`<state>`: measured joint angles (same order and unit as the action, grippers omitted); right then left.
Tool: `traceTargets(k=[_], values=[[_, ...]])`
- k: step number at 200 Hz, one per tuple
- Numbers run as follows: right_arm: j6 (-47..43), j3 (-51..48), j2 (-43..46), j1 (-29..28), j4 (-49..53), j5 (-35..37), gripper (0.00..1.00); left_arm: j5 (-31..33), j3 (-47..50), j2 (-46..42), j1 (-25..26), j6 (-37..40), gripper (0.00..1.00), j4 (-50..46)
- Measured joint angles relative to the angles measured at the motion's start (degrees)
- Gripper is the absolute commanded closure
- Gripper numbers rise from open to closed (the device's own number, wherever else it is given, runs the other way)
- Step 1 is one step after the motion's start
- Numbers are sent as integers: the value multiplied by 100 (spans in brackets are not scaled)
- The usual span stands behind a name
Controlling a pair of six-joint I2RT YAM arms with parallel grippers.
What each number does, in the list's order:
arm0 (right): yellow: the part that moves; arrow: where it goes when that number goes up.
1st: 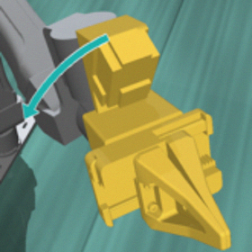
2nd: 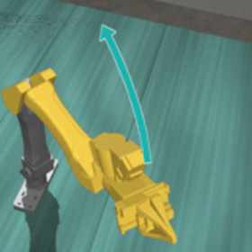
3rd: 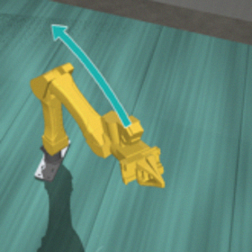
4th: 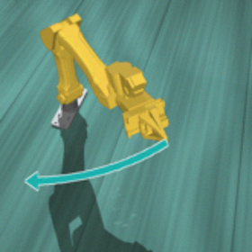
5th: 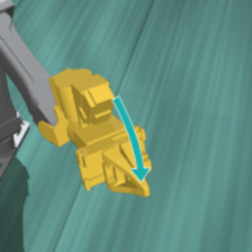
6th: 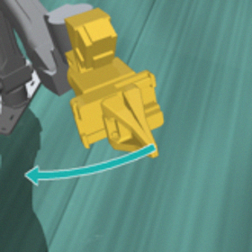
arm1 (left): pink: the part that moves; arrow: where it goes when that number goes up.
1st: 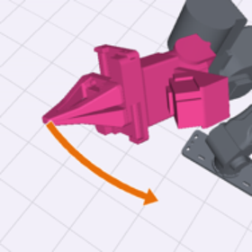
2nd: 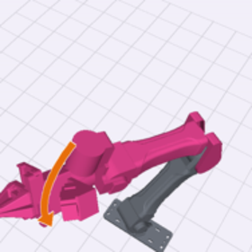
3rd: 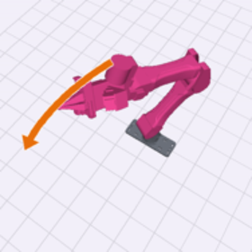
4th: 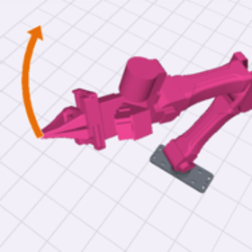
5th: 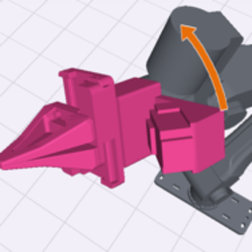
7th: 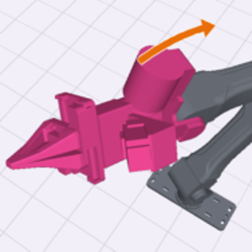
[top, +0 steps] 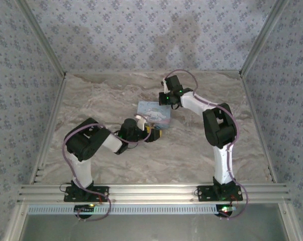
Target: Unlock a padlock with a key
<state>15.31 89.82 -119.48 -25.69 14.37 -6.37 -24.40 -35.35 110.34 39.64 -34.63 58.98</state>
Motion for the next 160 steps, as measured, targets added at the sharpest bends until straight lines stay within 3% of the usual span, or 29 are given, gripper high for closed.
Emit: traceTargets(k=[41,120,160], values=[[-17,-4,0,0,-4,-2,100,-175,85,142,-26,-299,26,503],[-17,-107,0,-17,-199,-4,100,92,245,343,63,-581,31,1191],[-17,-109,0,-17,-240,0,100,197,164,544,166,-741,24,1602]])
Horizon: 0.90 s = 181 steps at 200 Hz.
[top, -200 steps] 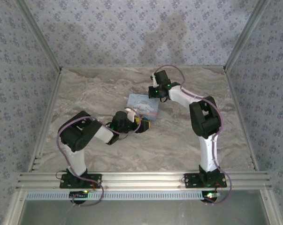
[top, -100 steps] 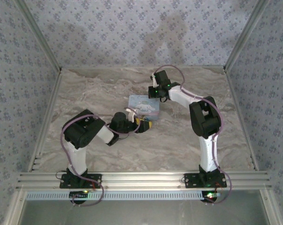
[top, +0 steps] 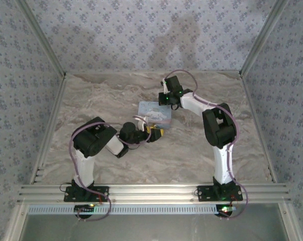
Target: Unlock a padlock with a key
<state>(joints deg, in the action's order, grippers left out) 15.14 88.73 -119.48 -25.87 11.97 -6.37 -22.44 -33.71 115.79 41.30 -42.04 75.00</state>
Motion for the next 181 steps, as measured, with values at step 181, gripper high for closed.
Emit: traceTargets(k=[181], values=[[2,-358,118,17,-192,11,100,299,131,103,448,-271,24,461]])
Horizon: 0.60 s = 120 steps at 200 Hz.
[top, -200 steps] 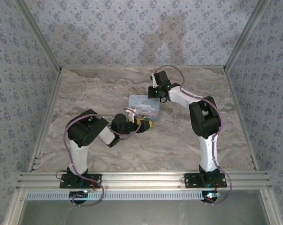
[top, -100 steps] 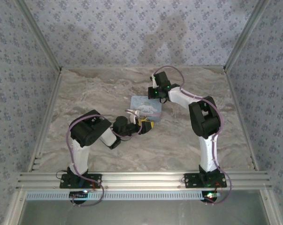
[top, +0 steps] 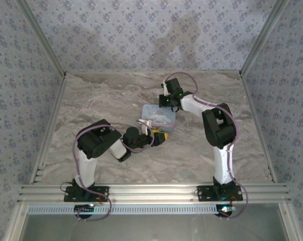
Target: Unlock a padlock with a key
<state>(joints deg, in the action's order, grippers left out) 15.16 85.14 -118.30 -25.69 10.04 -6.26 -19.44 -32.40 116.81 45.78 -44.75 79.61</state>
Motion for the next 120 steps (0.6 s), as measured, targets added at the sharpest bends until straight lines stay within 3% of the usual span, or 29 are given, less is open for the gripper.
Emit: traceTargets(k=[91,120], values=[[111,-1425,1690,509,638,887,100,66,0,0,-2,-83,25,-2],[356,-2129,2100,365,741,1091,100,61,-2,0,-2,-98,25,-7]])
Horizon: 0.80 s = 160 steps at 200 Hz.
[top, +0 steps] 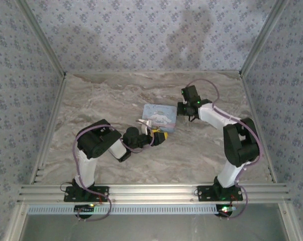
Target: Unlock a padlock with a key
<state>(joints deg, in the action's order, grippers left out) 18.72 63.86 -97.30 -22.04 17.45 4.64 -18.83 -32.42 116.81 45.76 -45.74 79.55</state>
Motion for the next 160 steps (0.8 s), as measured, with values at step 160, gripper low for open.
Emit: traceTargets(k=[160], values=[[400,-413,63,-468,0,-98,100,-245,-188,170,-203,-404,53,-192]])
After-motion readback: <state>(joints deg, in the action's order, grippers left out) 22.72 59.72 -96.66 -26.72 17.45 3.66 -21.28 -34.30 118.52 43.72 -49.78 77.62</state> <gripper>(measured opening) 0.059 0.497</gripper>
